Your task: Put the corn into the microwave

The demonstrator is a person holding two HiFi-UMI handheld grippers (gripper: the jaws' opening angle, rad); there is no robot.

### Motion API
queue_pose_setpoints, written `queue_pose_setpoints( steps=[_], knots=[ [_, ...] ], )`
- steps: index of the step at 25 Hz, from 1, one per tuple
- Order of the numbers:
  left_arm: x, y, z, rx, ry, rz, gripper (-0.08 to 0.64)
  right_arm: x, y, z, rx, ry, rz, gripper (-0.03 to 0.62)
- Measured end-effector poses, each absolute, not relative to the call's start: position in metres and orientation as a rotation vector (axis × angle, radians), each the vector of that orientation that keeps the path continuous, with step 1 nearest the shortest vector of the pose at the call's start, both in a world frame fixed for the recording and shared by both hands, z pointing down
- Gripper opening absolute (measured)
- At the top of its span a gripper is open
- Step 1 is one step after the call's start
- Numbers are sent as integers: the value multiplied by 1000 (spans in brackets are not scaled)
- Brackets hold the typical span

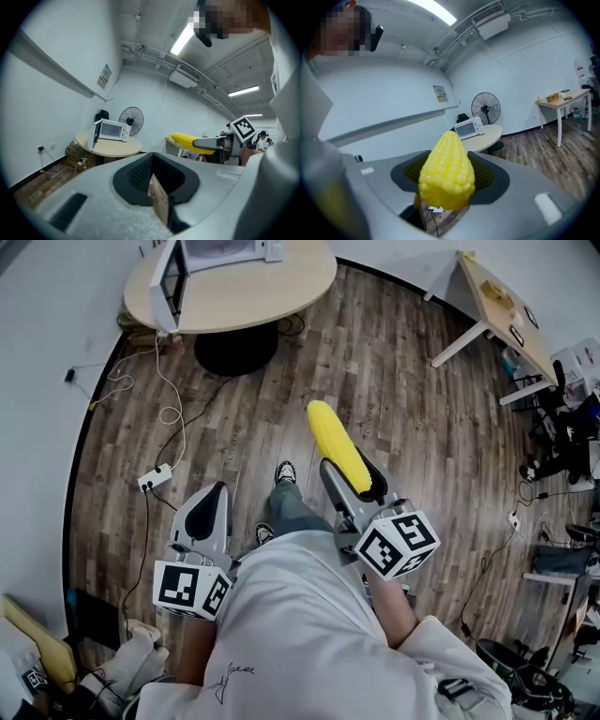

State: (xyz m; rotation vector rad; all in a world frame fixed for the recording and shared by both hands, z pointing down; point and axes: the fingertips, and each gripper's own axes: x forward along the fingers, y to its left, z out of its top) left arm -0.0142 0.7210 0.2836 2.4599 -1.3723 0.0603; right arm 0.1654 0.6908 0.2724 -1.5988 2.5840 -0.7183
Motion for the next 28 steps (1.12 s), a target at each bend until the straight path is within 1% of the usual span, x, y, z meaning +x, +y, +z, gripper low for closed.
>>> queue_pose_setpoints(
  steps=[9, 18, 28],
  knots=[
    [-13, 654, 283, 2473, -1409, 96, -10, 158, 618, 263, -1535, 2610, -652, 259],
    [1, 544, 285, 2468, -1414, 129, -11, 159, 515, 268, -1416, 2666, -710, 258],
    [28, 427, 279, 2447, -1437, 159, -9, 176, 395, 269, -1333, 2671, -756, 258]
  ],
)
